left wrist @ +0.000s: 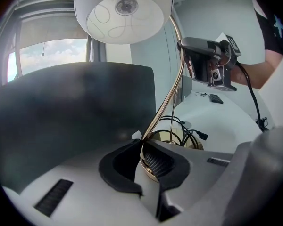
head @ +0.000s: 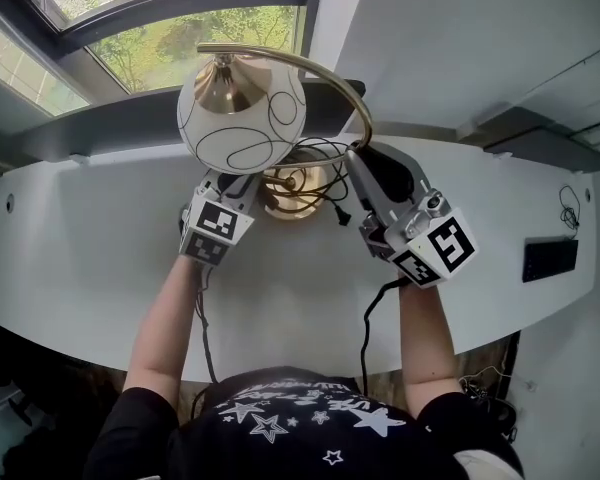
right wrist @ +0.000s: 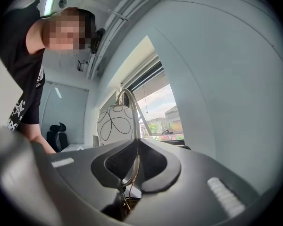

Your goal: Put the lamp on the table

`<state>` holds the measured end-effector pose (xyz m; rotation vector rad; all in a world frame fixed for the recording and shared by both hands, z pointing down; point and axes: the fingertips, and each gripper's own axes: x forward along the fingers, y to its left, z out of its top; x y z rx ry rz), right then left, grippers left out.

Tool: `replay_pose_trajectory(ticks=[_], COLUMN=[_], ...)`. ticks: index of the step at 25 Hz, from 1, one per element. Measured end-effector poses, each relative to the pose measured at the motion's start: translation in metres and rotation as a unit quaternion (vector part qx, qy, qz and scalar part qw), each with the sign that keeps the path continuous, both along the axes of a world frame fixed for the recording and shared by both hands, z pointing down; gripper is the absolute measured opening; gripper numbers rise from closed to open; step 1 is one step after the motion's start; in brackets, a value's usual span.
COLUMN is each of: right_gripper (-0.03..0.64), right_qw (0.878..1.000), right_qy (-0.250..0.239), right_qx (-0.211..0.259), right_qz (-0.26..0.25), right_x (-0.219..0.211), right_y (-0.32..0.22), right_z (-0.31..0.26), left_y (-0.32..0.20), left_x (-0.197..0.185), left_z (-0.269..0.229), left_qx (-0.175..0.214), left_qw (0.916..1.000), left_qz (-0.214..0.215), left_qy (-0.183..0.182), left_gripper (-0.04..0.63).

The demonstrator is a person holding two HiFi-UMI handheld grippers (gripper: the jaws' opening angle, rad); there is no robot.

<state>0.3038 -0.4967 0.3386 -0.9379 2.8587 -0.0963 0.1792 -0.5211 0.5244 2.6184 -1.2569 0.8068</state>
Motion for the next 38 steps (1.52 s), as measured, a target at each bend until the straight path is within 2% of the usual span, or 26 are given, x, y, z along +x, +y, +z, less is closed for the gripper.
replay_pose_trajectory(ticks=[10, 21, 29, 38], right_gripper=[0.031, 0.031, 0.031, 0.035], right_qw=[1.0, 1.0, 1.0, 0.999], right_qy=[0.001, -0.006, 0.002, -0.017], right_qx=[-0.001, -0.003, 0.0, -0.025], right_qz=[0.006, 0.0, -0.01, 0.019], right_x=[0.001, 0.001, 0.002, 0.018], right_y=[-0.006, -0.01, -0.006, 0.0], right_z=[0.013, 0.02, 0.021, 0.035], left_y=[-0.006, -0.014, -0.012, -0.004], left_x=[0.003, 0.001, 0.0, 0.006], left_z=[0.015, 0.021, 0.02, 0.028], left_qx=[-0.012, 0.003, 0.009, 0.012], left_qw=[0.9999, 0.9999, 0.9997, 0.9996], left_qz=[0.001, -0.014, -0.005, -0.015], left_qy=[-0.001, 0.006, 0.024, 0.021], left_gripper=[0.037, 0.037, 0.041, 0.048])
